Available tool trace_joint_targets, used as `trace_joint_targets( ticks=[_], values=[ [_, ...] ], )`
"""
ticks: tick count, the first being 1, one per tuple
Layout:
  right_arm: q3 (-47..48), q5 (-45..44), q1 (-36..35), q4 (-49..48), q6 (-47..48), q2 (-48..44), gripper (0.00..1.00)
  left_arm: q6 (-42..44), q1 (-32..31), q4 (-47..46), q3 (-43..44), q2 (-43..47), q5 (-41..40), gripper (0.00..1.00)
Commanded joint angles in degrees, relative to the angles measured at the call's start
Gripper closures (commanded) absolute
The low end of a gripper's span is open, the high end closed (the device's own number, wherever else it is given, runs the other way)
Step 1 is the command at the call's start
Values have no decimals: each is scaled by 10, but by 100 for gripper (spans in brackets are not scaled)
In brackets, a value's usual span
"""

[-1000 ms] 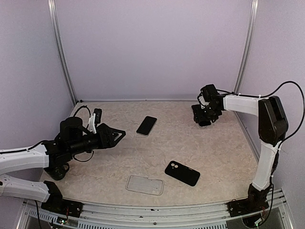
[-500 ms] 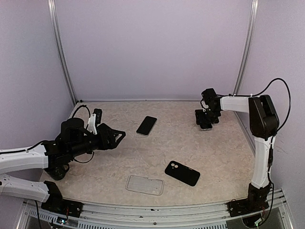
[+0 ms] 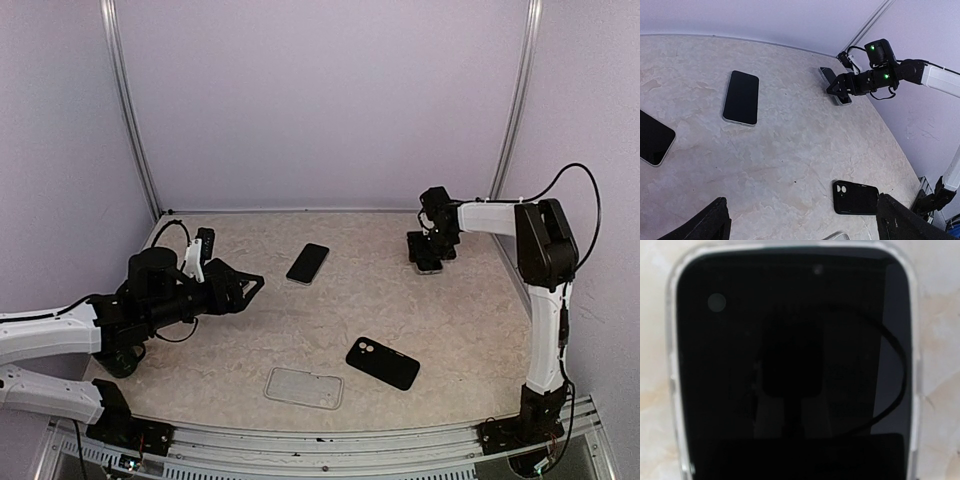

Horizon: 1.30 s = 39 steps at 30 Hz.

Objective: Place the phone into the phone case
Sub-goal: Place the phone with the phone case at the center of the board.

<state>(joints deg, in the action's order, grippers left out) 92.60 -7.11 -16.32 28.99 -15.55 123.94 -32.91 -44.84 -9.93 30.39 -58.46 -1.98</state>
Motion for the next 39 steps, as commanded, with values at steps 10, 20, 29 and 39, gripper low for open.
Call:
trace_joint_targets(
  ticks=[10, 20, 29, 39],
  values=[
    [22, 9, 9, -13, -6, 30, 52, 6, -6, 0, 18, 2, -7, 1],
    [15, 10, 10, -18, -7, 30, 45, 7, -6, -2, 19, -1, -8, 1],
    [11, 15, 10, -20, -10, 28, 35, 6, -6, -1, 18, 2, -9, 1],
    [11, 13, 10, -19, -9, 24, 24, 7, -6, 1, 23, 3, -9, 1]
  ],
)
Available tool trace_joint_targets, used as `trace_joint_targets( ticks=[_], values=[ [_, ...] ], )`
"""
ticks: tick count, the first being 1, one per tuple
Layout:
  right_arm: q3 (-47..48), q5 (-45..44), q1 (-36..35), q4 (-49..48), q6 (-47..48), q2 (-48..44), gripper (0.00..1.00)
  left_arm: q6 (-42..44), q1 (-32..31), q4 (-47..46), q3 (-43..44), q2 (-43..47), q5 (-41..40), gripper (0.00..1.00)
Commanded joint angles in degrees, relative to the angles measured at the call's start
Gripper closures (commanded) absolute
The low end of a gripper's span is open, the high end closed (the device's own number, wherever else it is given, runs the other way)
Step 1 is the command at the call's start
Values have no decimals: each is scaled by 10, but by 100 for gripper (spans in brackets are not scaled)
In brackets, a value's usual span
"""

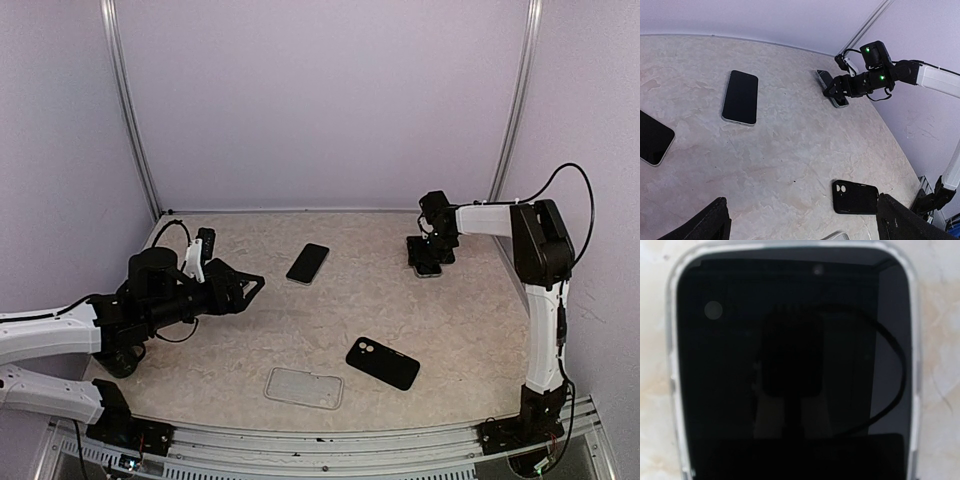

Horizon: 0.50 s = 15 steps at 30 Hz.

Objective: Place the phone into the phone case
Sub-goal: Place the phone with the phone case at the center of the board.

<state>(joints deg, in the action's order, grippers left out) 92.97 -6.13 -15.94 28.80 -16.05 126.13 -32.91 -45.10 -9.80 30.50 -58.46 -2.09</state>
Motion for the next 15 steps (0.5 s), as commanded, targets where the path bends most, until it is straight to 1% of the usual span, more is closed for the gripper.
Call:
trace_joint_targets(
  ticks=[1, 15],
  values=[
    [7, 2, 7, -17, -4, 2, 24, 7, -3, 0, 23, 3, -8, 1],
    [7, 3, 6, -16, -3, -3, 11, 8, -3, 3, 27, 4, -8, 1]
  ],
)
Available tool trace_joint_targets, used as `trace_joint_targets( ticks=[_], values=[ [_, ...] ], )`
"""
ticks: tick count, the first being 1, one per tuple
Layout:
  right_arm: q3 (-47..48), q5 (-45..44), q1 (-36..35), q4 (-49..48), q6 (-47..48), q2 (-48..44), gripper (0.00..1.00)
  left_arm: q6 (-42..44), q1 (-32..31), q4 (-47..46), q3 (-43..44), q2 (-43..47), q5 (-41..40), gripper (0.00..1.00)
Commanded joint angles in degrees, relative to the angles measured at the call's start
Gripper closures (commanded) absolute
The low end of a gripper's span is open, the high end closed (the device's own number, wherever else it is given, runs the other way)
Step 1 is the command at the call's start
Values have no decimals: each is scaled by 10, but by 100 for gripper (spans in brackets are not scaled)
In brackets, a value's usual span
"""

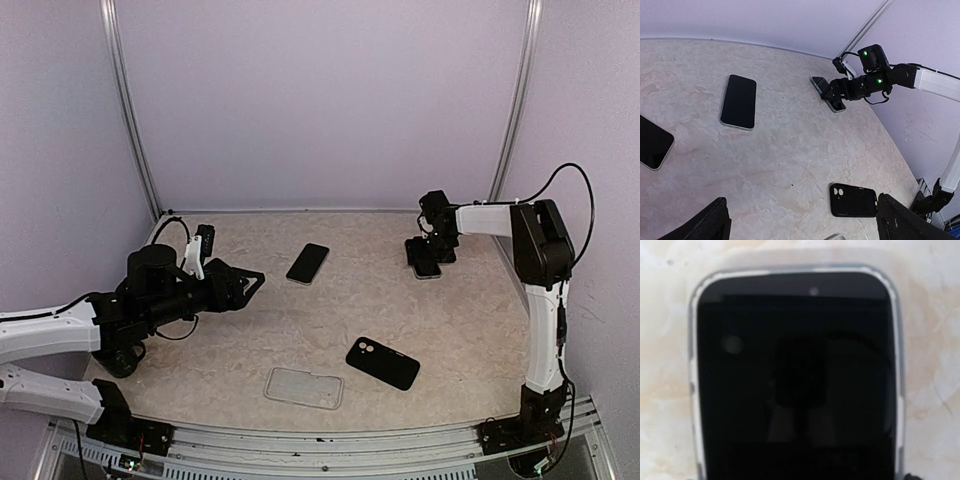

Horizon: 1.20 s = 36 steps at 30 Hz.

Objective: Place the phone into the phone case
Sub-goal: Place the phone with the phone case at the center of the board, then rotate the phone at the center of the board.

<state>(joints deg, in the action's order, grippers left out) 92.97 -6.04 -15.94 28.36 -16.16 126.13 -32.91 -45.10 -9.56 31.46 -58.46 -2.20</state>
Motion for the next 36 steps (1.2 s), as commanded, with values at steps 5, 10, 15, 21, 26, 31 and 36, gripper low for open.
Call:
trace_joint_targets(
  ticks=[5, 10, 15, 21, 26, 31, 36],
  values=[
    [7, 2, 7, -11, 0, -9, 10, 9, -3, 1, 17, 5, -6, 1],
    [-8, -9, 7, -22, 7, -36, 1, 9, -3, 2, 14, 7, -8, 1],
    [-35, -9, 6, -37, 27, -85, 1, 10, -3, 2, 11, 9, -9, 1],
    [-71, -3, -1, -48, 56, -150, 1, 11, -4, 0, 12, 2, -10, 1],
    [-95, -13, -23, -49, 71, -198, 1, 12, -5, -1, 17, -8, -10, 1],
    [-113, -20, -57, -47, 75, -235, 1, 8, -5, 8, 29, -24, -20, 1],
    [-126, -33, -99, -48, 61, -258, 1, 3, -4, 39, 58, -50, -51, 1]
  ],
)
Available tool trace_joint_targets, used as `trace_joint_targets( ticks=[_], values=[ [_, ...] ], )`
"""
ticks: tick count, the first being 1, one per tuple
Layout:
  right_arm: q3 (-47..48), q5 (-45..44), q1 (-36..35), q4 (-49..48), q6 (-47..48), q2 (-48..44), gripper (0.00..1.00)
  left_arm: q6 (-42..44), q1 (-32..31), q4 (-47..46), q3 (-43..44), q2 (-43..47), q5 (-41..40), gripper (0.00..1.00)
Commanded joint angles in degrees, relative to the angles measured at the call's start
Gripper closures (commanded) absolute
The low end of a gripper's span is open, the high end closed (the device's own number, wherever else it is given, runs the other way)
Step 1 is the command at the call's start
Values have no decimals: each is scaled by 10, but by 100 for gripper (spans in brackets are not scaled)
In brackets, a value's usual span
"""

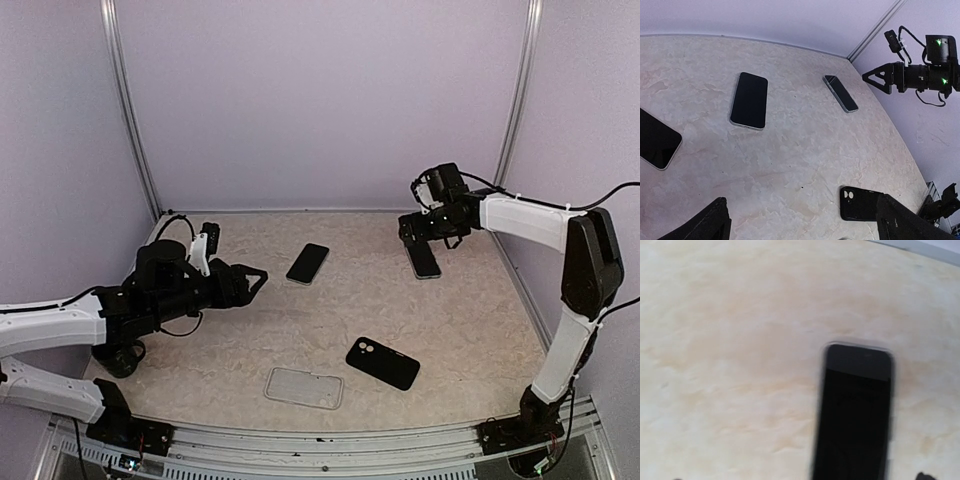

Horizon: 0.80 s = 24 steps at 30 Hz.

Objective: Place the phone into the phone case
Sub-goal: Rotate the phone at the center of the board.

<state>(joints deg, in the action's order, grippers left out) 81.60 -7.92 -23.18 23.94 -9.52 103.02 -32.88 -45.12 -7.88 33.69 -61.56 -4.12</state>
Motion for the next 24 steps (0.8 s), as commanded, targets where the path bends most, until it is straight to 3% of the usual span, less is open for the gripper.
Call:
trace_joint_targets(
  ticks=[1, 5, 14, 24],
  values=[
    [-15, -11, -32, -7, -10, -30, 0, 2, -4, 30, 44, -29, -40, 1],
    [-20, -7, -56, -15, -25, -34, 1, 3, 9, 45, 83, -78, -43, 1],
    [-31, -2, -93, -26, -49, -32, 1, -25, 79, 37, 162, -205, 32, 1],
    [-47, 3, -110, -35, -61, -36, 1, -1, 111, 37, 299, -374, 84, 1]
  ],
)
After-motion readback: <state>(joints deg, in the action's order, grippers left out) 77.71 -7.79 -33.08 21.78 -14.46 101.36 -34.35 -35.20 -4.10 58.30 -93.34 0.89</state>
